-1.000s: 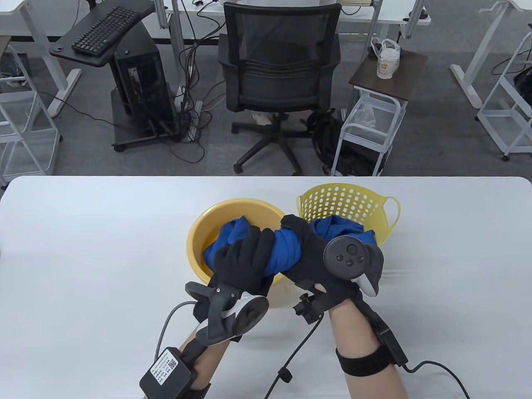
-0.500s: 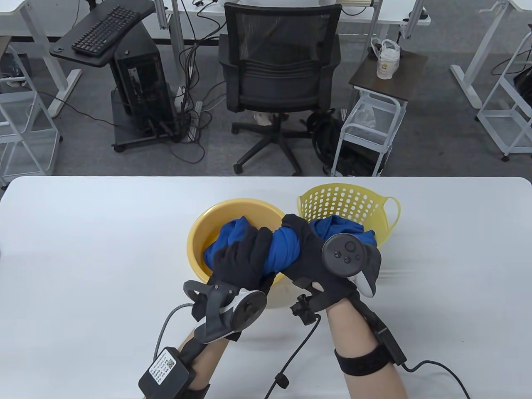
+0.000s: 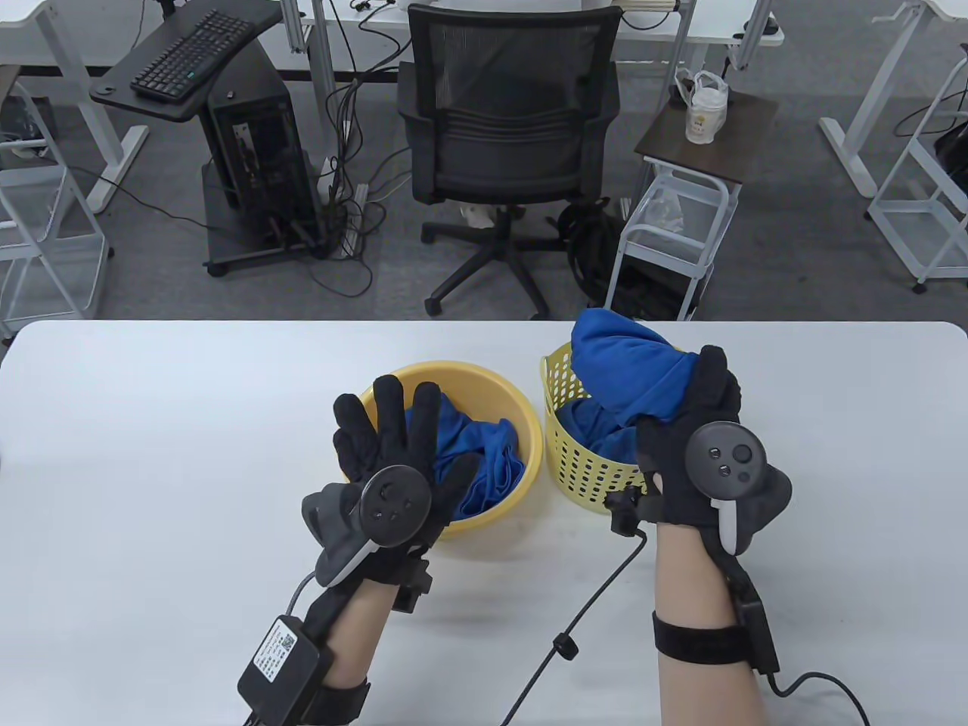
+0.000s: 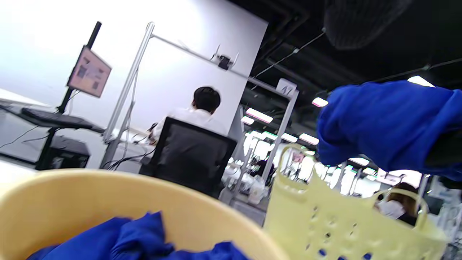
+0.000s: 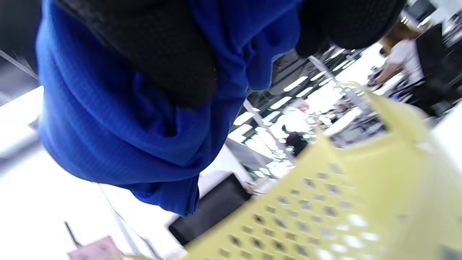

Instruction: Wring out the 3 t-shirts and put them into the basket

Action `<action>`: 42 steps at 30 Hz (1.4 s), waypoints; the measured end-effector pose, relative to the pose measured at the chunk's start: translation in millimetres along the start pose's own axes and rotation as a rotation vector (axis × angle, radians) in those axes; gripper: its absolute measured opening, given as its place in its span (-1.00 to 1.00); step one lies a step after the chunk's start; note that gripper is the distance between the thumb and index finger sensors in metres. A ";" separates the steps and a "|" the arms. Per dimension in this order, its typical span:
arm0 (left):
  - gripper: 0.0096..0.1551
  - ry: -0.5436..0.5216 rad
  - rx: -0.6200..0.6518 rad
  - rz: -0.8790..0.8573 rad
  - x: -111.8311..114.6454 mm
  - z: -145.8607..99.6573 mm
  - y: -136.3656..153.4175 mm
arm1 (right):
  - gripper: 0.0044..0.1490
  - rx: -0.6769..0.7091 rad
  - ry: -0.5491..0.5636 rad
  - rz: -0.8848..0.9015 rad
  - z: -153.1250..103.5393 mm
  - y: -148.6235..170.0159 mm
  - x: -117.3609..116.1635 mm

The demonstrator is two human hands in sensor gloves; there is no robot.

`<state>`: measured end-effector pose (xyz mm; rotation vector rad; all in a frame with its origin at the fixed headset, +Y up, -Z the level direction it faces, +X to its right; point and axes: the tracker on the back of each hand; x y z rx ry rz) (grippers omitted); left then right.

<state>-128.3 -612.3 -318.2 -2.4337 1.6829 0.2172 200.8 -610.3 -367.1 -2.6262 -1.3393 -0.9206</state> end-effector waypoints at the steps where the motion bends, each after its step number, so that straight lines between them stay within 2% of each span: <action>1: 0.04 0.036 -0.011 0.016 3.3 2.3 1.6 | 0.26 -0.010 -0.035 -0.110 0.5 -0.4 -8.2; 3: 0.01 0.146 -0.037 0.060 11.6 8.2 5.0 | 0.10 0.012 -0.162 -0.265 2.6 -1.0 -23.1; 5: -0.02 0.305 -0.056 0.095 21.6 14.2 8.3 | -0.14 0.036 -0.325 -0.243 5.6 -1.6 -34.8; 6: -0.04 0.404 -0.078 0.105 29.2 17.4 10.7 | -0.15 0.033 -0.398 -0.210 5.8 -2.0 -38.8; 7: -0.05 0.451 -0.100 0.105 36.8 19.4 13.3 | -0.11 0.031 -0.428 -0.170 4.6 -3.1 -41.4; 9: 0.00 0.445 -0.130 0.108 54.1 23.7 17.2 | 0.04 0.084 -0.381 -0.099 2.3 -7.4 -40.8; 11: 0.02 0.449 -0.149 0.214 72.8 28.4 20.9 | 0.03 0.164 -0.346 0.041 -1.6 -13.9 -34.2; 14: -0.02 0.520 -0.230 0.347 93.1 34.8 28.2 | 0.03 0.226 -0.326 0.113 -7.5 -22.1 -24.0; 17: -0.03 0.425 -0.237 0.280 106.8 41.9 36.1 | 0.02 0.295 -0.290 0.122 -15.0 -32.5 -14.7; 20: 0.02 0.540 -0.305 0.144 109.8 46.6 45.0 | 0.01 0.360 -0.252 0.173 -22.5 -41.6 -10.8; 22: 0.10 0.562 -0.311 0.202 111.1 47.4 45.9 | 0.00 0.404 -0.258 0.190 -27.6 -46.9 -10.6; 25: 0.21 0.475 -0.301 0.257 109.3 46.1 39.9 | -0.01 0.453 -0.273 0.193 -34.2 -53.8 -12.0; 28: 0.31 0.574 -0.300 0.345 106.3 44.6 33.4 | -0.02 0.495 -0.283 0.172 -39.2 -59.7 -16.0; 30: 0.32 0.578 -0.282 0.341 105.1 43.1 31.5 | -0.03 0.511 -0.292 0.162 -41.4 -62.0 -20.0; 33: 0.18 0.578 -0.301 0.323 105.2 43.0 32.2 | -0.03 0.536 -0.320 0.143 -44.8 -64.5 -25.6; 36: 0.01 0.535 -0.353 0.391 112.6 47.3 42.9 | -0.03 0.566 -0.330 0.139 -48.3 -67.8 -26.7; 38: -0.21 0.474 -0.382 0.379 118.2 50.0 52.9 | -0.03 0.586 -0.339 0.153 -50.9 -70.6 -26.3; 40: -0.46 0.502 -0.379 0.406 115.1 51.8 54.6 | -0.04 0.602 -0.356 0.188 -53.5 -73.0 -26.1; 42: -0.52 0.452 -0.359 0.312 110.1 50.7 56.0 | -0.04 0.612 -0.372 0.226 -56.0 -74.8 -25.7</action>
Point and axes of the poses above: the tracker on the back of each hand, its own y axis roughly to the little-finger side, its own z axis roughly from the wrist to the fingertips, x = y × z, and after that the axes turned 6 degrees about -x, right-handed
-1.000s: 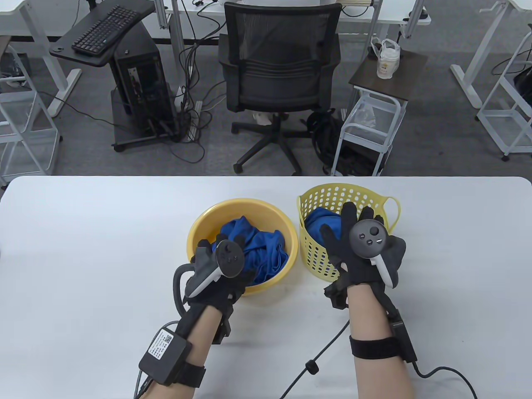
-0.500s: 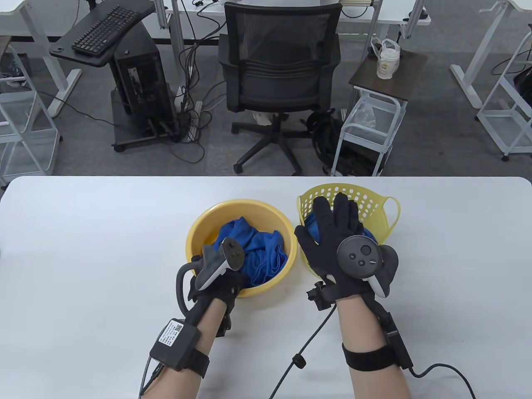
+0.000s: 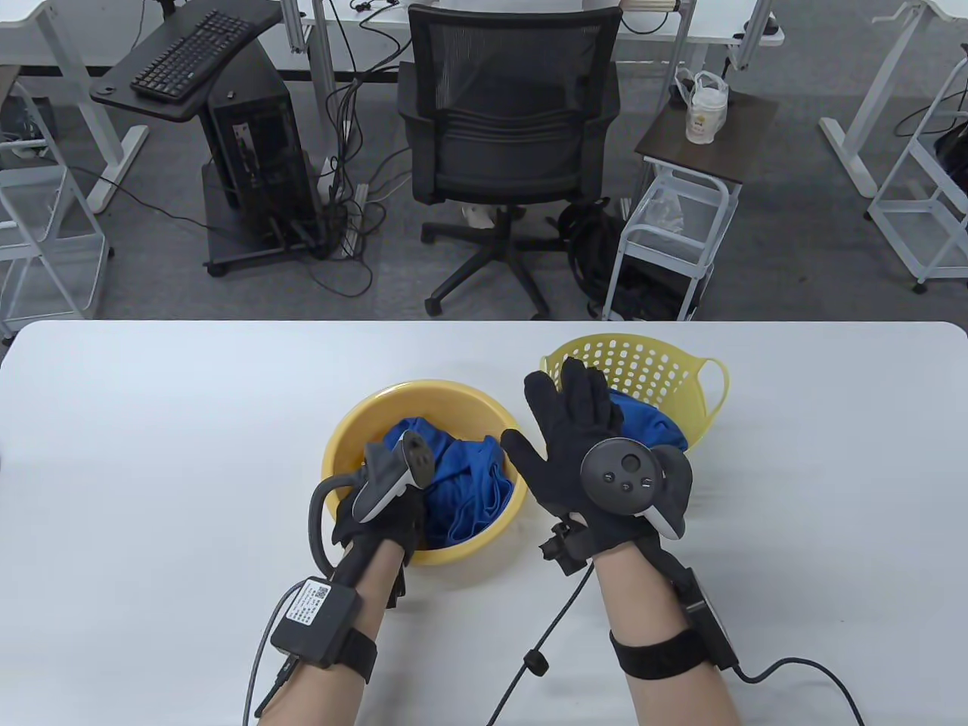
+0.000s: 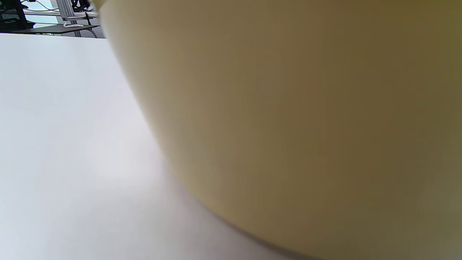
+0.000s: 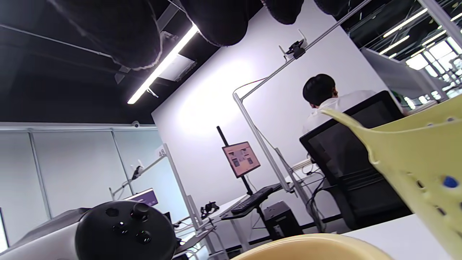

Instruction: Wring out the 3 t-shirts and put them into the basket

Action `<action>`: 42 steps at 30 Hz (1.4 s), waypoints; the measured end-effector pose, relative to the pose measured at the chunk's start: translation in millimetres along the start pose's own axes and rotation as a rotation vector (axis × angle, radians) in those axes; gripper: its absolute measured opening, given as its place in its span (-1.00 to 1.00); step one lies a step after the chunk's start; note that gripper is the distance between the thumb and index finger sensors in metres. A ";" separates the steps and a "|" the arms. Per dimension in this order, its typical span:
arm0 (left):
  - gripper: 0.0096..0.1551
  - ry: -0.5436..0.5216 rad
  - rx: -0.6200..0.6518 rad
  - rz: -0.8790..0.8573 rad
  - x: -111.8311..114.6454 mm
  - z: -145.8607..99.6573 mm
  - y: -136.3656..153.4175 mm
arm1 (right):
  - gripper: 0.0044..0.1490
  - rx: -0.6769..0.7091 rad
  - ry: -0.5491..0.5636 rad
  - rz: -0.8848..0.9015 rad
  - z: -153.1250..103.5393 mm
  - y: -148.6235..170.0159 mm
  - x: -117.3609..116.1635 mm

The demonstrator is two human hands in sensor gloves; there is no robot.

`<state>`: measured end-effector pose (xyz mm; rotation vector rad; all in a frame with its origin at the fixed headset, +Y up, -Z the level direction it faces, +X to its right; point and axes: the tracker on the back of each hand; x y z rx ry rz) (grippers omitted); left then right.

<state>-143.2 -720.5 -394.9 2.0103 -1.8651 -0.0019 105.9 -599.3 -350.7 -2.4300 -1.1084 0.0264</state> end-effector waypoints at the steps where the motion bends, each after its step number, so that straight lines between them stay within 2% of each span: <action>1: -0.52 0.003 0.027 -0.053 -3.4 -1.7 2.6 | -0.04 0.006 -0.002 0.010 -0.3 -1.2 -0.1; 3: -0.53 -0.002 0.069 -0.156 -12.5 -5.7 8.1 | -0.04 0.008 -0.005 0.008 -0.4 -2.1 0.4; 6: -0.52 0.073 0.134 -0.371 -32.8 -14.9 18.0 | -0.04 0.001 0.002 0.011 0.5 -0.4 2.1; 9: -0.52 0.159 0.250 -0.606 -49.9 -24.7 29.7 | -0.04 -0.019 -0.011 0.030 2.1 4.7 2.5; 13: -0.51 0.154 0.485 -0.980 -72.4 -43.8 42.8 | 0.01 -0.048 -0.070 0.035 4.3 10.4 0.7; 15: -0.51 0.084 0.671 -1.229 -84.8 -58.1 48.2 | 0.19 0.023 -0.074 0.085 4.6 9.3 -0.1; 16: -0.51 0.065 0.725 -1.312 -88.8 -63.0 49.7 | 0.24 0.058 -0.063 0.116 4.7 8.3 -0.5; 18: -0.51 0.106 0.911 -1.500 -100.9 -79.7 54.5 | 0.33 0.134 -0.055 0.205 4.8 5.4 -3.1; 20: -0.51 0.165 1.063 -1.538 -111.6 -94.8 59.0 | 0.40 0.139 -0.101 0.219 5.0 3.9 -7.5; 22: -0.51 0.174 1.214 -1.534 -122.4 -111.4 62.9 | 0.47 0.134 -0.168 0.217 5.6 3.1 -15.0; 26: -0.51 0.098 1.452 -1.526 -142.5 -162.5 62.1 | 0.58 0.138 -0.368 0.173 7.4 -0.4 -43.5; 29: -0.51 0.119 1.599 -1.472 -147.5 -194.2 55.3 | 0.59 0.161 -0.484 0.095 5.2 -6.3 -71.4; 32: -0.51 0.197 1.683 -1.450 -146.6 -210.2 45.8 | 0.53 0.239 -0.602 0.079 -1.8 -19.0 -104.0; 33: -0.51 0.205 1.691 -1.448 -146.0 -212.2 43.9 | 0.43 0.262 -0.640 0.100 -5.4 -24.6 -115.9; 35: -0.51 0.178 1.673 -1.461 -146.0 -211.2 45.9 | 0.00 0.267 -0.661 0.171 -8.2 -32.0 -125.1; 36: -0.51 0.147 1.662 -1.479 -147.0 -208.3 50.1 | -0.21 0.250 -0.631 0.216 -7.5 -33.9 -122.9; 37: -0.51 0.124 1.664 -1.499 -148.0 -206.2 53.8 | -0.32 0.228 -0.590 0.234 -5.9 -33.0 -117.9; 40: -0.49 0.005 1.630 -1.658 -151.9 -195.0 77.3 | -0.36 0.092 -0.424 0.281 6.0 -10.7 -83.7; 42: -0.47 -0.114 1.521 -1.837 -150.6 -176.9 100.8 | -0.36 -0.036 -0.299 0.487 12.7 19.8 -48.9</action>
Point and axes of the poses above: the tracker on the back of each hand, its own y axis roughly to the little-finger side, its own z axis roughly from the wrist to the fingertips, x = y × z, and after that the axes turned 6 degrees about -x, right-handed
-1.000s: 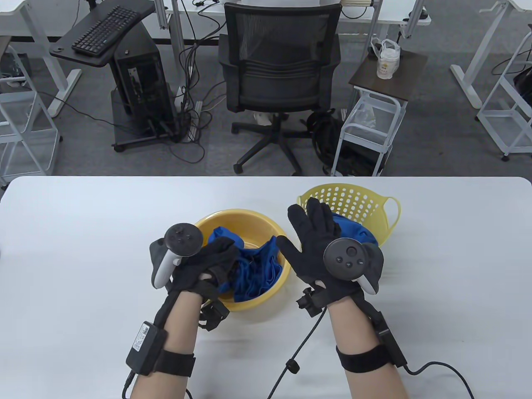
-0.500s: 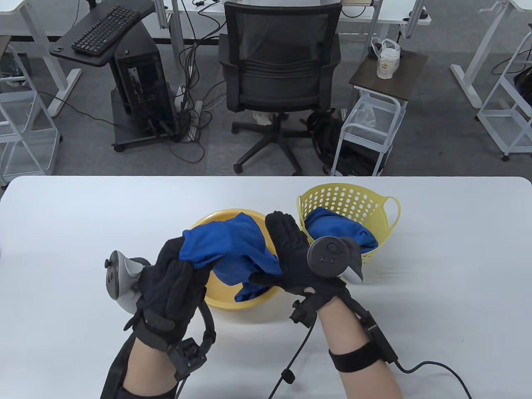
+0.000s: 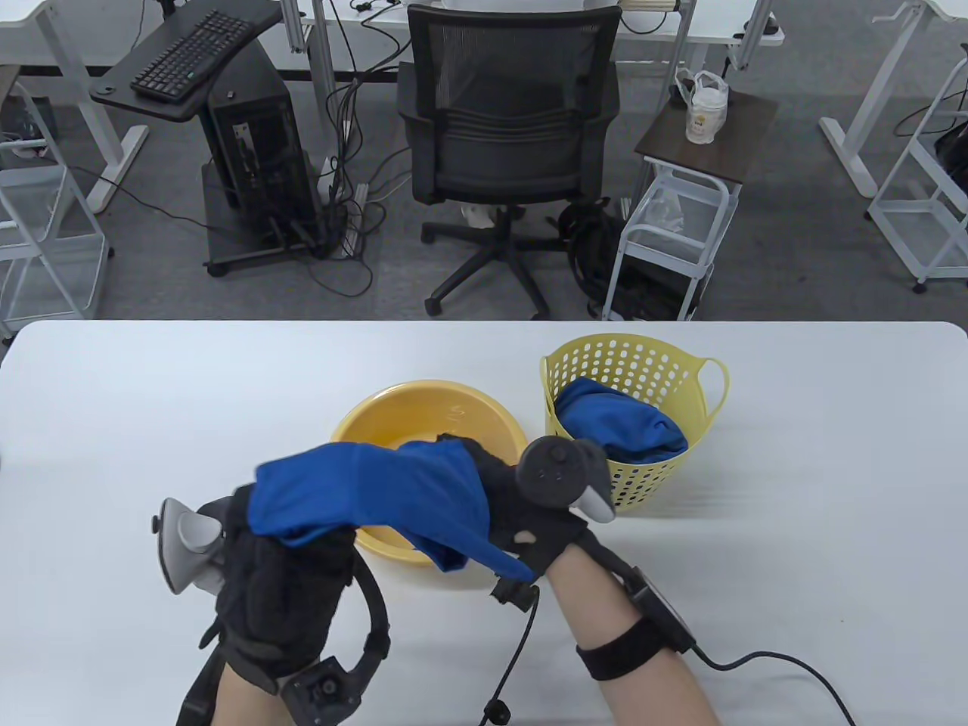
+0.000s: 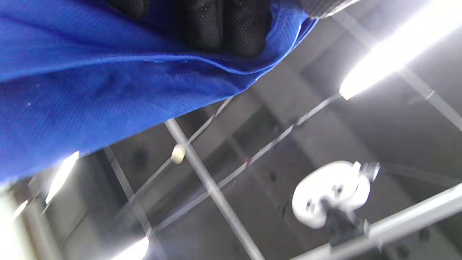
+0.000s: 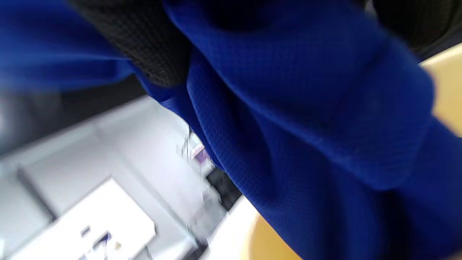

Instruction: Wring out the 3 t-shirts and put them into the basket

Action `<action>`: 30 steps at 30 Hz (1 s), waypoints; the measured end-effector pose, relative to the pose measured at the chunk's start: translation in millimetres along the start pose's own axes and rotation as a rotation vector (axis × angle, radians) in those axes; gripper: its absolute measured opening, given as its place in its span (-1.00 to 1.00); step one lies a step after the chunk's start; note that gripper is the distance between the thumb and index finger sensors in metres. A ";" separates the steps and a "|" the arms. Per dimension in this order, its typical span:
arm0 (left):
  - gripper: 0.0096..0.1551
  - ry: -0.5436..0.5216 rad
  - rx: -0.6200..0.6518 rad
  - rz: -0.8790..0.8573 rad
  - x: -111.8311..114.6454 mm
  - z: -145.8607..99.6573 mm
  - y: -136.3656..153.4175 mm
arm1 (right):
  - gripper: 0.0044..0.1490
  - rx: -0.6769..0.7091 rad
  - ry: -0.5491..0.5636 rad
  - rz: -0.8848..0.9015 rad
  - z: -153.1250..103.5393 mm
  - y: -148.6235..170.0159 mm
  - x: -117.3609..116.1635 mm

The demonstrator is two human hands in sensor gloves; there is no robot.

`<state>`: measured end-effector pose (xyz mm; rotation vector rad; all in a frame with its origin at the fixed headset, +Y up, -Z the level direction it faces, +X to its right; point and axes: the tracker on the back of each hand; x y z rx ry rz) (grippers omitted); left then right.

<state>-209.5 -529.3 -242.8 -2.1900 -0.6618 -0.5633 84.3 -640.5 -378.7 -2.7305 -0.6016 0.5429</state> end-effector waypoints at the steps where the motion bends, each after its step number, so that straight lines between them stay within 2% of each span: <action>1: -0.44 -0.058 0.007 -0.008 -9.8 -1.6 0.1 | -0.37 -0.004 0.046 0.092 -2.8 1.6 12.6; 3: -0.18 -0.186 0.007 -0.040 -39.9 -6.2 6.0 | -0.37 0.008 0.205 0.359 -15.7 -0.5 47.7; 5: 0.04 -0.280 -0.033 0.027 -60.4 -10.5 15.7 | -0.37 -0.027 0.341 0.511 -29.9 -5.7 69.4; 6: 0.08 -0.326 -0.066 0.084 -65.9 -12.0 20.5 | -0.37 -0.052 0.388 0.551 -37.4 -9.0 77.9; 8: 0.07 -0.352 -0.146 0.247 -62.7 -10.2 26.7 | -0.36 -0.037 0.413 0.529 -45.0 -16.5 88.3; 12: 0.05 -0.219 -0.352 0.664 -25.6 1.1 45.7 | -0.35 -0.058 0.381 0.299 -49.9 -34.1 90.1; 15: 0.12 -0.064 -0.478 0.938 12.3 6.2 76.7 | -0.35 -0.029 0.373 0.242 -49.6 -45.8 80.1; 17: 0.29 0.004 -0.550 1.064 30.3 5.6 96.2 | -0.34 -0.030 0.324 0.263 -50.7 -52.1 74.3; 19: 0.51 0.127 -0.690 1.266 44.8 3.0 119.3 | -0.32 -0.005 0.259 0.322 -54.4 -60.7 69.1; 22: 0.64 0.218 -0.806 1.388 45.0 -0.7 143.0 | -0.32 0.078 0.186 0.488 -60.1 -72.3 65.1; 24: 0.63 0.254 -0.856 1.359 40.9 -3.6 156.4 | -0.32 0.108 0.113 0.636 -64.0 -79.8 60.1; 26: 0.55 0.256 -0.871 1.217 38.0 -6.1 163.2 | -0.32 0.110 0.097 0.611 -67.5 -86.3 55.3; 28: 0.36 0.217 -0.871 1.168 35.2 -5.8 162.7 | -0.32 0.138 0.136 0.586 -68.2 -88.8 53.0; 30: 0.07 0.163 -0.879 1.120 29.5 -6.3 160.7 | -0.31 0.161 0.119 0.631 -69.0 -91.9 50.3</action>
Point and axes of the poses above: the tracker on the back of each hand, its own y axis roughly to the little-finger side, its own z axis roughly from the wrist to the fingertips, x = y × z, and after that the axes turned 6 degrees about -x, right-handed
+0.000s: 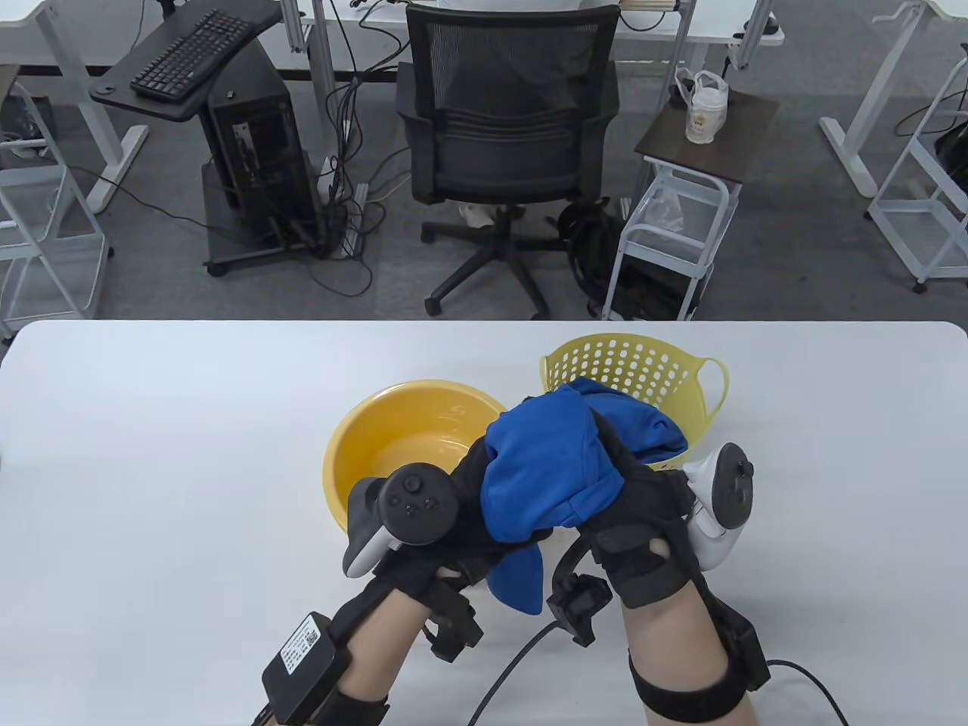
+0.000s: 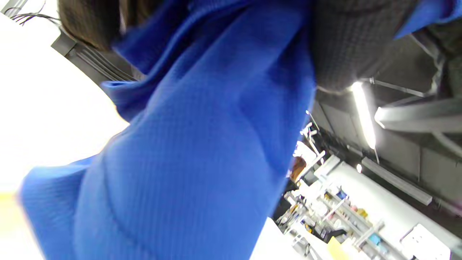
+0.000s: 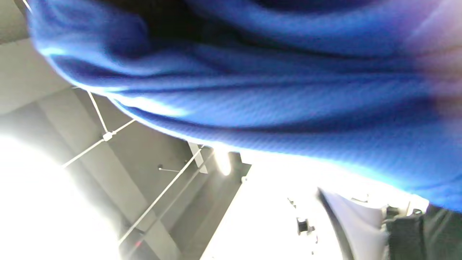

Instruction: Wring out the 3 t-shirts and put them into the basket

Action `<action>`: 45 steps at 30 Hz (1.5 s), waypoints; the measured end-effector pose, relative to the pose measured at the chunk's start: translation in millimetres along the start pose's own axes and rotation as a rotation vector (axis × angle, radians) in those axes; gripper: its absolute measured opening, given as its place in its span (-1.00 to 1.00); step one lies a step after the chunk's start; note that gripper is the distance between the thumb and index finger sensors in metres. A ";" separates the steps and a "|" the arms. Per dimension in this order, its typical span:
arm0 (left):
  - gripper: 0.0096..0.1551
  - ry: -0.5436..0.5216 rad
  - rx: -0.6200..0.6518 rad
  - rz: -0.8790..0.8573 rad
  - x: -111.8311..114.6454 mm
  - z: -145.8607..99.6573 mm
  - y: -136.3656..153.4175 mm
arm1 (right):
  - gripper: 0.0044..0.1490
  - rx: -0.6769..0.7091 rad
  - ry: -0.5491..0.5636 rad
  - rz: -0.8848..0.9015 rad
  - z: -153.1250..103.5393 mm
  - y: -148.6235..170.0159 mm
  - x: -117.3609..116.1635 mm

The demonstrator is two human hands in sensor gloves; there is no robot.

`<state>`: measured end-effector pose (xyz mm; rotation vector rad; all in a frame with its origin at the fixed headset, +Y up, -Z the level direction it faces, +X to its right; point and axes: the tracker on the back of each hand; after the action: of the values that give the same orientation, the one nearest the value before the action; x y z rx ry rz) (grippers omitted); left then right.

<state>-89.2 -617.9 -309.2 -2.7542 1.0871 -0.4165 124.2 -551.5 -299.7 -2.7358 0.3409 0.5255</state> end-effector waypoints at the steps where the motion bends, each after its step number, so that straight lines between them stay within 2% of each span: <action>1: -0.11 -0.017 0.008 -0.071 -3.2 0.7 3.8 | -0.32 0.021 -0.016 0.019 -0.6 -1.1 -2.1; 2: -0.22 -0.017 0.018 -0.151 -7.1 1.3 7.2 | -0.32 0.043 -0.011 0.011 -1.0 -2.0 -2.9; 4: -0.30 -0.017 0.026 -0.289 -17.2 -0.2 13.1 | -0.32 0.094 0.024 -0.034 -1.3 -3.1 -1.8; 6: -0.31 -0.079 0.052 -0.446 -32.1 -4.8 20.0 | -0.30 0.093 0.094 -0.133 -0.3 -1.1 3.3; 8: -0.30 -0.165 0.111 -0.588 -49.6 -13.5 24.0 | -0.23 0.034 0.126 -0.261 4.8 9.2 8.0; 10: -0.29 -0.269 0.195 -0.637 -62.0 -22.1 24.0 | -0.11 -0.032 0.100 -0.264 11.2 23.1 7.1; 12: -0.27 -0.354 0.252 -0.636 -69.2 -29.9 21.8 | 0.14 -0.165 0.060 -0.208 17.3 41.9 2.8; 14: -0.26 -0.389 0.316 -0.645 -71.1 -33.5 18.7 | 0.26 -0.299 -0.058 -0.110 22.5 62.0 -5.2; 17: -0.22 -0.291 0.382 -0.725 -64.1 -30.7 13.9 | 0.35 -0.392 -0.204 0.014 27.0 86.6 -17.3; 18: -0.21 -0.259 0.387 -0.753 -60.6 -28.6 13.6 | 0.36 -0.395 -0.253 0.103 27.6 90.8 -20.7; 20: -0.19 -0.209 0.388 -0.797 -54.8 -24.5 13.8 | 0.29 -0.341 -0.266 0.255 28.4 91.6 -22.2; 23: -0.19 -0.139 0.387 -0.827 -47.8 -20.7 10.9 | 0.03 -0.221 -0.159 0.302 29.0 78.1 -12.3; 26: -0.20 -0.173 0.379 -0.736 -45.4 -19.6 8.2 | -0.19 -0.139 -0.063 0.248 27.3 62.7 2.7; 29: -0.11 -0.162 0.326 -0.573 -41.6 -17.8 5.5 | -0.26 -0.056 -0.008 0.273 23.7 48.4 17.5; 31: 0.07 -0.075 0.282 -0.446 -41.6 -15.4 6.4 | -0.28 0.014 0.059 0.246 19.6 38.3 26.6; 33: 0.13 0.100 0.281 -0.421 -42.3 -10.5 9.8 | -0.28 0.130 0.178 0.170 13.4 24.7 41.2; 34: 0.17 0.156 0.288 -0.442 -41.9 -9.3 10.9 | -0.28 0.154 0.202 0.150 11.7 21.8 44.9; 36: 0.27 0.350 0.336 -0.601 -39.3 -7.4 11.7 | -0.29 0.229 0.247 0.081 7.3 12.5 53.3; 40: 0.37 0.530 0.424 -0.952 -31.4 -5.3 10.9 | -0.29 0.314 0.220 -0.066 4.9 2.8 43.7; 41: 0.38 0.583 0.424 -1.046 -29.6 -5.1 12.5 | -0.29 0.348 0.191 -0.102 5.5 1.3 36.5; 43: 0.41 0.609 0.426 -1.108 -30.2 -5.1 15.7 | -0.30 0.404 0.110 -0.180 6.9 -1.7 23.3; 45: 0.44 0.581 0.411 -1.096 -34.6 -6.3 20.1 | -0.30 0.409 -0.056 -0.336 7.9 -6.9 10.0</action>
<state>-128.3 -609.0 -314.9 -2.5992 -0.5617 -1.4059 132.7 -544.1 -308.7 -2.3098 -0.0284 0.3893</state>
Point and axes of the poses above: the tracker on the back of each hand, its own y axis roughly to the little-finger side, its own z axis roughly from the wrist to the fingertips, x = y × z, and after that the axes turned 6 degrees about -x, right-handed
